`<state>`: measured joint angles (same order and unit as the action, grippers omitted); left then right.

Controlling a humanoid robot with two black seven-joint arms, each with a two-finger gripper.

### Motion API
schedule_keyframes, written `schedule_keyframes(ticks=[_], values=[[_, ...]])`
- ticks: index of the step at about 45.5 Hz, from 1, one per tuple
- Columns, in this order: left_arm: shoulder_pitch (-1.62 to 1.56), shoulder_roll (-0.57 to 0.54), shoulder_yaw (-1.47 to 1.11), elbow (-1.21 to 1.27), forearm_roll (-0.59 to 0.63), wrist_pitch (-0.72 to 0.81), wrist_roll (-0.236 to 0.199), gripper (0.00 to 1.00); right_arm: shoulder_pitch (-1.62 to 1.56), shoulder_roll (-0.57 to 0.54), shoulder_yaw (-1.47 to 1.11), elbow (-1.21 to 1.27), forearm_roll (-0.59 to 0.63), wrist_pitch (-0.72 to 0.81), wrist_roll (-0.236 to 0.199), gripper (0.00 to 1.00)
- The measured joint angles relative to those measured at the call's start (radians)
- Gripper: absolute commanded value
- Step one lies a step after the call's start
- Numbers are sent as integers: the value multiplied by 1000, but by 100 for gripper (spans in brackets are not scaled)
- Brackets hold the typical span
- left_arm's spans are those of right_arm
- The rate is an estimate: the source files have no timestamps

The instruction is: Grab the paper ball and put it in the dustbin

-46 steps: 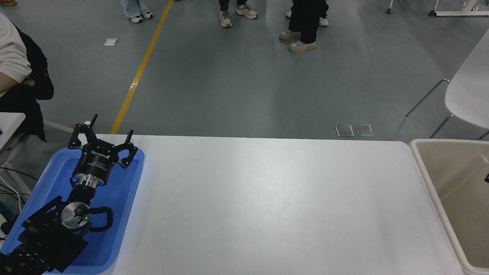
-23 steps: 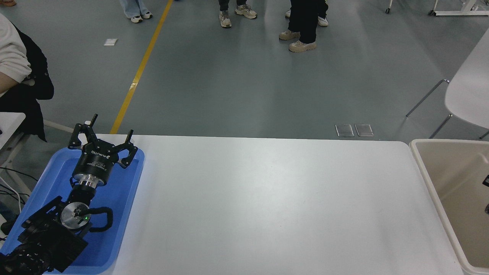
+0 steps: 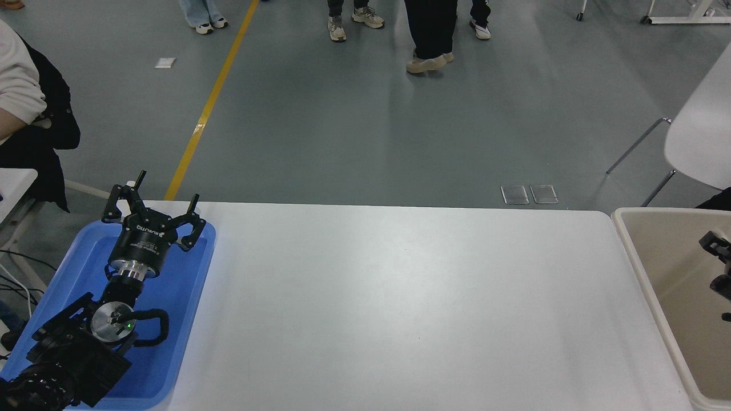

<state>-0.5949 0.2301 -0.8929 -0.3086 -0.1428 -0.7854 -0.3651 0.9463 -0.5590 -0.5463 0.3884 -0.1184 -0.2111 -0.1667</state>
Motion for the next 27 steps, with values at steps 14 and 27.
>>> schedule_keyframes(ticks=[14,27], values=[[1,0,0,0,-1,0,0,100,40,2,526,18,-20,2,20,100],[1,0,0,0,-1,0,0,100,-21,3,953,140,-45,2,117,100]])
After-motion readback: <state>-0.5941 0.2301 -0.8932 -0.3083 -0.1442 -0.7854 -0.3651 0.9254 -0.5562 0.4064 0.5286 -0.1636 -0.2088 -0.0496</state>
